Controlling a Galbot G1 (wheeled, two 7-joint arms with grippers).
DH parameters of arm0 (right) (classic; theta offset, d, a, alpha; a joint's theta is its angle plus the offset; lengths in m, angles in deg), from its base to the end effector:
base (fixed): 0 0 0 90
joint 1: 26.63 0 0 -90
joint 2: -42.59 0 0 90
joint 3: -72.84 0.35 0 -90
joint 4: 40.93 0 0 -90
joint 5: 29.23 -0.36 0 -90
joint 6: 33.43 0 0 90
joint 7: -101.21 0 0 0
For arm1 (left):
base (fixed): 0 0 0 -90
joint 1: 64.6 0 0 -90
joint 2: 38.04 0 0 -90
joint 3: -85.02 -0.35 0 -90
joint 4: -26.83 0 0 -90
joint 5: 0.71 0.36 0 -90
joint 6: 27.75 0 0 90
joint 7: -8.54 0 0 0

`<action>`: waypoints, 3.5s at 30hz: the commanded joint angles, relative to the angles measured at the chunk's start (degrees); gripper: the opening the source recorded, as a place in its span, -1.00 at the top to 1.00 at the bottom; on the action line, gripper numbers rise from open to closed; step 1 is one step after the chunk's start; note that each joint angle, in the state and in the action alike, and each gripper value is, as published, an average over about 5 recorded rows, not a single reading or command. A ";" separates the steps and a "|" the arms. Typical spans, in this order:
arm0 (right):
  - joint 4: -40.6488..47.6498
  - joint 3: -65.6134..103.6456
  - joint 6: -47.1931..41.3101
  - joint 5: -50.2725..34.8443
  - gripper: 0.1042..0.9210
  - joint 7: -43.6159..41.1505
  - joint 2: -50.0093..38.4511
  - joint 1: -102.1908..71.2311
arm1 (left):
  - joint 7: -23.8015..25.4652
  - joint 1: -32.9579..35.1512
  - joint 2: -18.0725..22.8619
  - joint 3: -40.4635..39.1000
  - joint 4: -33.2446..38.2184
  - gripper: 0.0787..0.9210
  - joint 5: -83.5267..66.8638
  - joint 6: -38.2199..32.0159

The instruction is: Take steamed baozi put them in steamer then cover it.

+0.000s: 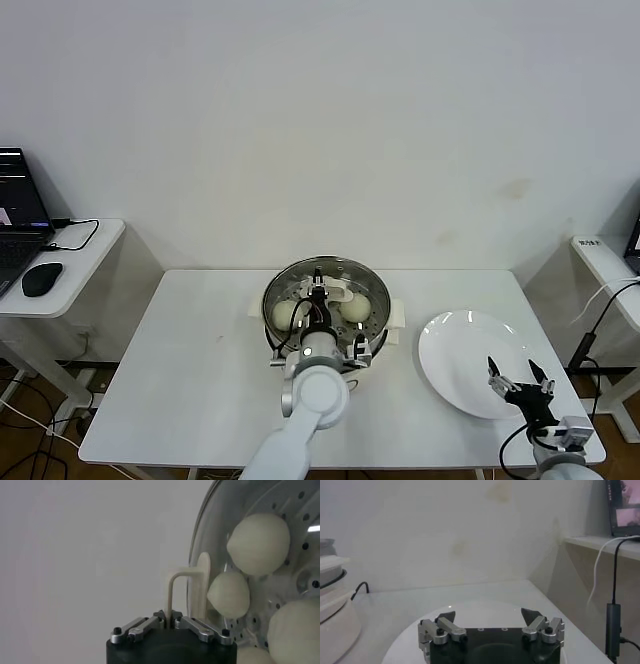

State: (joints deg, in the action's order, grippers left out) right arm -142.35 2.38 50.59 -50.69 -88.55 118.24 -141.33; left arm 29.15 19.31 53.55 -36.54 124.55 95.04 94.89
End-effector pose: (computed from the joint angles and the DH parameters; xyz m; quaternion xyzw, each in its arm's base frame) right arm 0.2015 -0.1834 -0.3577 -0.0518 -0.9913 -0.0322 0.1168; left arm 0.3337 -0.1950 -0.2624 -0.0222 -0.7136 -0.6992 0.0390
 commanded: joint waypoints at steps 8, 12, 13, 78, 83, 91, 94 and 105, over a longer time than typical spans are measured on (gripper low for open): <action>0.08 0.02 0.06 -0.02 -0.76 -0.03 -0.04 -0.03 | 1.28 0.48 -0.17 -0.11 2.08 0.46 -0.45 0.17; 0.10 0.05 0.08 -0.04 -0.76 -0.03 -0.05 0.00 | 1.78 0.66 -0.48 -0.36 3.67 0.18 -0.62 0.26; 0.12 0.06 0.08 -0.04 -0.76 -0.04 -0.04 0.00 | 1.96 0.73 -0.61 -0.45 4.16 0.11 -0.66 0.29; -13.06 -15.13 4.42 2.96 -0.76 8.06 -7.41 -12.85 | -24.86 42.49 -13.92 40.26 17.39 -0.77 -91.18 -31.36; -15.71 -14.43 -2.62 -3.28 -0.76 8.14 -7.69 -12.85 | -24.57 45.09 -12.93 39.50 18.29 -0.77 -90.91 -27.05; -16.32 -13.85 -2.55 -0.67 -0.76 7.23 -7.92 -13.01 | -25.09 48.53 -11.44 38.93 22.03 -0.77 -91.05 -25.75; -17.27 -13.52 -3.13 -0.58 -0.76 7.21 -8.26 -13.11 | -24.77 49.45 -11.13 38.34 23.70 -0.77 -91.08 -26.31; -17.51 -12.82 -2.98 -1.01 -0.76 8.00 -9.82 -14.47 | -26.40 53.23 -10.88 36.89 27.54 -0.77 -89.38 -25.85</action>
State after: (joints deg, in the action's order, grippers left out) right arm -158.80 -10.27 47.96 -51.75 -80.81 109.11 -154.76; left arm 4.18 67.93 42.28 0.23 149.00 7.08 69.21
